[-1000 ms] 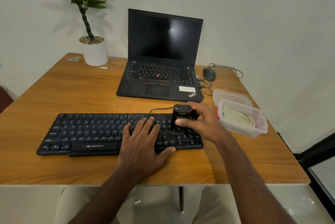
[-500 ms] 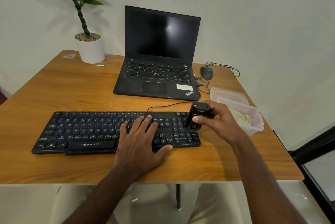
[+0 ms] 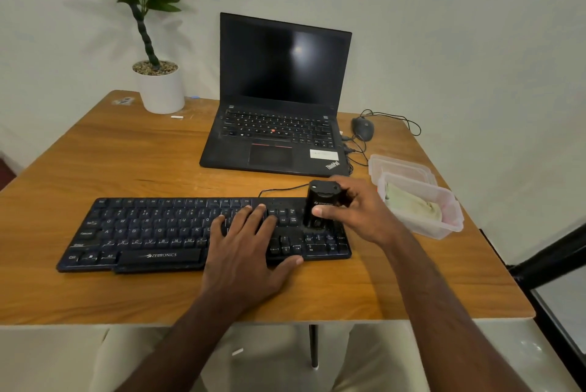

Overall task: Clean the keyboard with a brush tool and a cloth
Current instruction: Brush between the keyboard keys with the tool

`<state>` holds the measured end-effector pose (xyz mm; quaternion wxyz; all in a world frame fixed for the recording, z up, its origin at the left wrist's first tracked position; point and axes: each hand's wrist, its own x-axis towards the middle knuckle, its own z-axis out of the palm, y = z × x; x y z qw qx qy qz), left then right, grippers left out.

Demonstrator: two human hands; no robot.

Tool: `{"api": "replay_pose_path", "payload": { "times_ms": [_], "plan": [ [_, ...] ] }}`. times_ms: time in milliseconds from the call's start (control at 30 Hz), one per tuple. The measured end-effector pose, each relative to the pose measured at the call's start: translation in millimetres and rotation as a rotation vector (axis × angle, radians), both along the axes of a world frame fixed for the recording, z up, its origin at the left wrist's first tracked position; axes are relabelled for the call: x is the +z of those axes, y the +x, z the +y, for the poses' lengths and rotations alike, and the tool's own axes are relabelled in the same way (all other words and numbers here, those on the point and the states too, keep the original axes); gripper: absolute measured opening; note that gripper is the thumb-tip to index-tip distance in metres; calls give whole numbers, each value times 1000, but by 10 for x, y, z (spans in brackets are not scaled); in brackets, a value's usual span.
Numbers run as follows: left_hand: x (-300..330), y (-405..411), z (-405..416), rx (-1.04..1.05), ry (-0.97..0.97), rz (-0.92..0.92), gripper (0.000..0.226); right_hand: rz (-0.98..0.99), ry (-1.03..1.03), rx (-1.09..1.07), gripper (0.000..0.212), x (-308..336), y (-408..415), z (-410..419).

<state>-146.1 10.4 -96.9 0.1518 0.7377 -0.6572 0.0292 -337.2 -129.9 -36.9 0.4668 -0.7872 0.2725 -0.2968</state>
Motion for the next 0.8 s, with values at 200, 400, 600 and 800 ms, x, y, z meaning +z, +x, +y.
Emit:
{"api": "replay_pose_path", "payload": {
  "times_ms": [200,400,600,800],
  "plan": [
    [-13,6,-3,2,-8,3,92,-42,-40,-85,25,84,-413,-133],
    [-11,7,-11,0,-14,-12,91,-99,-2,-81,26,-61,-349,-61],
    [2,2,-3,9,1,-17,92,-103,65,-45,33,-114,45,59],
    [3,3,6,12,-2,1,93,-131,-11,-56,23,4,37,21]
  ]
}}
